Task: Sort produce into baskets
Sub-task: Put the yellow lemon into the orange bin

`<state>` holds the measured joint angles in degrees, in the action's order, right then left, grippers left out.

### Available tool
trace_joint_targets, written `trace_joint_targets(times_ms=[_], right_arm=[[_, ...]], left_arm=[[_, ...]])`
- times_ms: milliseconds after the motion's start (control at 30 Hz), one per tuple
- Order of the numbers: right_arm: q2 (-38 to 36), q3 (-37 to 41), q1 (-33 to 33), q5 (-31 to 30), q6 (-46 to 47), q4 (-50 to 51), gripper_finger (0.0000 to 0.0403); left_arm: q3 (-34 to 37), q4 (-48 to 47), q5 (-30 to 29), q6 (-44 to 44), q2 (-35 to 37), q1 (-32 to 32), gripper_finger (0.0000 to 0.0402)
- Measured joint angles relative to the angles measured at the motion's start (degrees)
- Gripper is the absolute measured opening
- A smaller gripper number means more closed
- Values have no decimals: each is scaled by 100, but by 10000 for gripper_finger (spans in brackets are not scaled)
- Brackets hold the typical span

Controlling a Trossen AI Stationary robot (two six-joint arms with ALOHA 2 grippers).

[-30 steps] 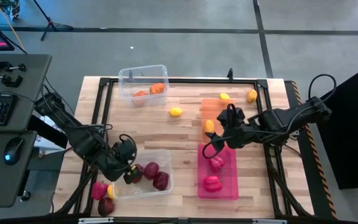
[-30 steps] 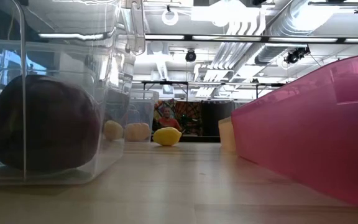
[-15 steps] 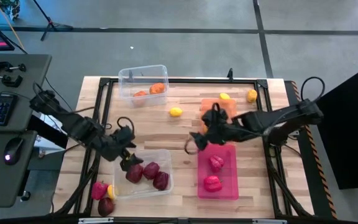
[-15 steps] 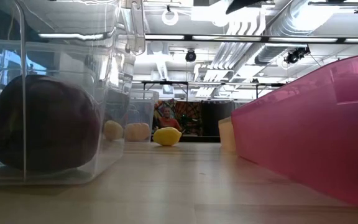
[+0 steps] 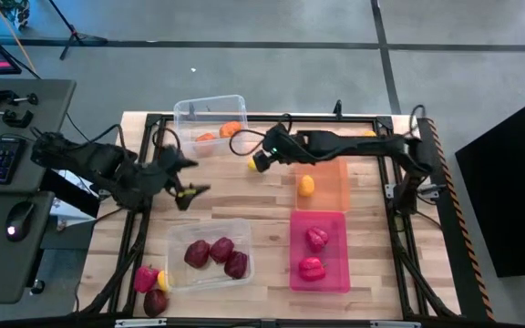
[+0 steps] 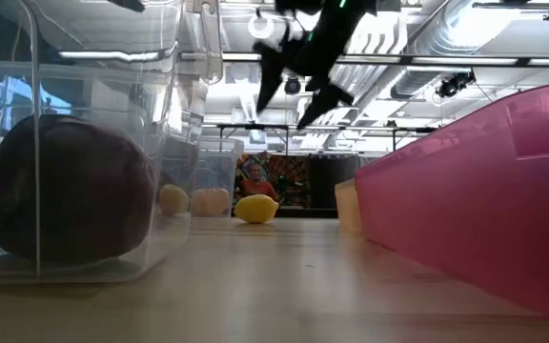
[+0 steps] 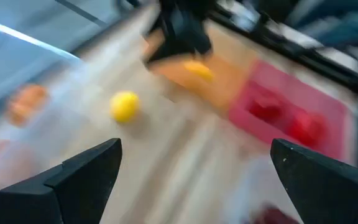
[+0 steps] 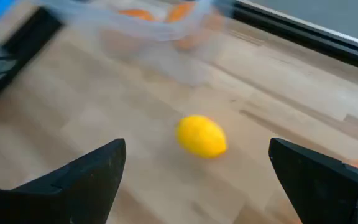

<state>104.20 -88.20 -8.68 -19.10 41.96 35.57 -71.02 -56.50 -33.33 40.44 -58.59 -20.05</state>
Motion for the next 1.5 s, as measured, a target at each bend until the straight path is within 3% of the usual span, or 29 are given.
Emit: trace_joint_targets(times_ms=[133,433,600,800,1100,1500], right_arm=[[555,0,-331,339,7,-420,385],[1582,0,-688,1387,750,-1217,385],[1768,0,-661,1425,236,-1521,385],[1838,0,-668,1499,-953,-1478,385],[1855,0,-634,1508,-1856,-1497,385],[2096,0,-536,1270,-974,-1661,385]], left_arm=[[0,159,-445,101,-1,404,399],[2,655,-465,626,-205,972,399],[4,711,-471,829,-325,1051,399],[3,673,-211,115,-404,1255,399],[3,664,227,-790,-402,1412,399],[2,657,249,-1701,-402,1447,399]])
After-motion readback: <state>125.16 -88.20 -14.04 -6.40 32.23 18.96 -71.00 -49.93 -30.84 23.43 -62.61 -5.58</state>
